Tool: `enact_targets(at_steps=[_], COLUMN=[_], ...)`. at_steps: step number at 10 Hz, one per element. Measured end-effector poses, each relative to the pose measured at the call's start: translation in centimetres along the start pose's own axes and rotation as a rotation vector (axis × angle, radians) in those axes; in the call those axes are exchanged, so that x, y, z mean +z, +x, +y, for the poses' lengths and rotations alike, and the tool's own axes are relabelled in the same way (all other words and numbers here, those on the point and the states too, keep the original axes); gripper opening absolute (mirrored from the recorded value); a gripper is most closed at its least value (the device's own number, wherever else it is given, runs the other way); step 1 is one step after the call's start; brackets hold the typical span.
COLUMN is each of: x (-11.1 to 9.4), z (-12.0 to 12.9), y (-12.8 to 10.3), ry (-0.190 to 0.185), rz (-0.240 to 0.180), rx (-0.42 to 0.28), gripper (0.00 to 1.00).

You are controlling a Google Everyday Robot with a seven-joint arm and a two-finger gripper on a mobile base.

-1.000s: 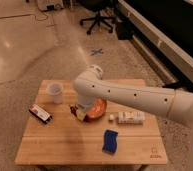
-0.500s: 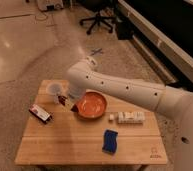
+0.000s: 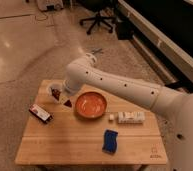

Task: Place the pepper in the ceramic cup

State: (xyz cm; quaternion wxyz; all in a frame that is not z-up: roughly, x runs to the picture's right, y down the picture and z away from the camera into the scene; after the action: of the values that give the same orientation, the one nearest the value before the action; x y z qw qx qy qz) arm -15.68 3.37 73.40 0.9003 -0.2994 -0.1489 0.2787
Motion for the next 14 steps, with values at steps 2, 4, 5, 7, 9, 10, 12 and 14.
enact_targets(at_steps=[2, 4, 5, 7, 9, 10, 12, 14], x=[0.0, 0.0, 0.0, -0.3, -0.1, 0.3, 1.4, 2.0], z=[0.0, -0.1, -0.9, -4.8, -7.9, -9.0, -10.2, -10.9], y=[0.0, 0.0, -0.5, -1.8, -2.4, -2.6, -3.5, -4.8], ry=[0.0, 0.006, 0.022, 0.089, 0.13, 0.142, 0.156, 0.167], rz=[0.0, -0.003, -0.033, -0.142, -0.227, -0.259, -0.305, -0.338], rx=[0.0, 0.002, 0.014, 0.053, 0.083, 0.091, 0.095, 0.091], gripper=[0.0, 0.0, 0.0, 0.0, 0.0, 0.0, 0.0, 0.0])
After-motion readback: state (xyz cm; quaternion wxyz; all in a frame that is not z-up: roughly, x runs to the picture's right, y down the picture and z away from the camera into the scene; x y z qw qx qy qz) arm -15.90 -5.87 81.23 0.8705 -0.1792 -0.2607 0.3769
